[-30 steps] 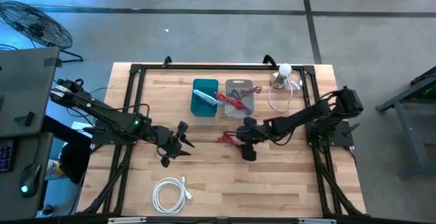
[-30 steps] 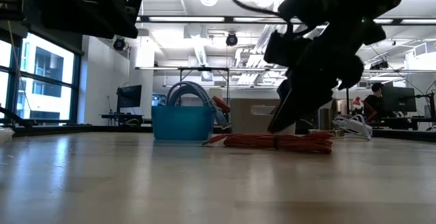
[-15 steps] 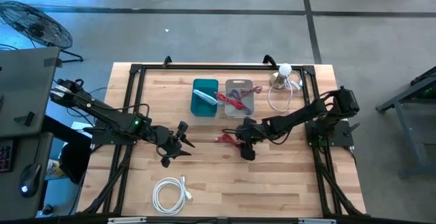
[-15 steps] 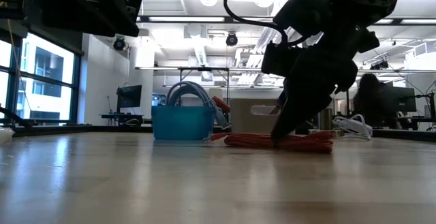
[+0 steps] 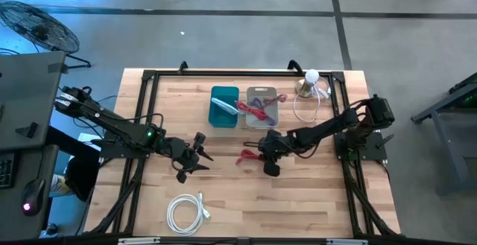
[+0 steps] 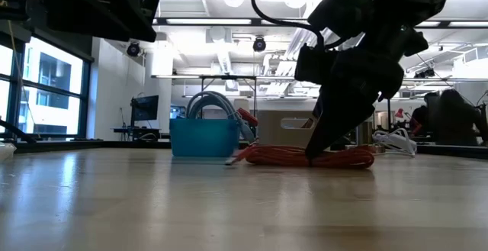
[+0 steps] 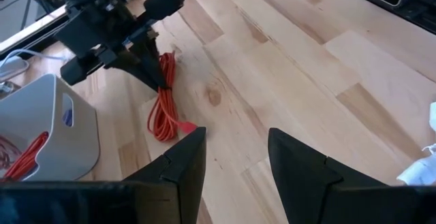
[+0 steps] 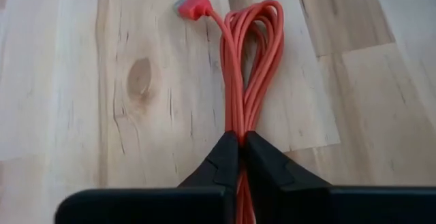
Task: Pick & Place USB Port
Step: Put the red charger cable into the white bin
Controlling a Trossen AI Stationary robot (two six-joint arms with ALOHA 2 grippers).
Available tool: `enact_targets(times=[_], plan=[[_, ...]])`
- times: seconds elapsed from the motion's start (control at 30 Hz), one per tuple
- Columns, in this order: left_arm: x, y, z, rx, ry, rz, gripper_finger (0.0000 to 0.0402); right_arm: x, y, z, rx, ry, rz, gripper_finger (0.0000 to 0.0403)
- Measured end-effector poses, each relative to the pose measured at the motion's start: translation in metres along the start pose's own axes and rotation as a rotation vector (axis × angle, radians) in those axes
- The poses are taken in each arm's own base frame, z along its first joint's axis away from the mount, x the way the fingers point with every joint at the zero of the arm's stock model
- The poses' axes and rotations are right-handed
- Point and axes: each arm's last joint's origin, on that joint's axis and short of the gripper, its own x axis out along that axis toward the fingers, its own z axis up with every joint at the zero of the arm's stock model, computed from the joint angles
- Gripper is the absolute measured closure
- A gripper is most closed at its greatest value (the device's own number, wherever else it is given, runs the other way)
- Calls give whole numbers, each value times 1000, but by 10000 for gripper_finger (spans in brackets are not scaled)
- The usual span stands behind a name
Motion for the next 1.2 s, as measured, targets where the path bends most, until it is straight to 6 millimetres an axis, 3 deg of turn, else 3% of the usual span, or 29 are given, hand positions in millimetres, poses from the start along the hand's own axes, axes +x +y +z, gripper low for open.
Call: enact_targets(times=[0.53,0.87,1.2], plan=[[0,0,0,43,7,19,247,-8,21,5,-120,-140,-26,402],[0,3,-1,-66,27,99,247,-66,35,23,-184,-329,-85,402],[2,4,7,82,-50,84,247,-123,32,33,-250,-487,-208,403]])
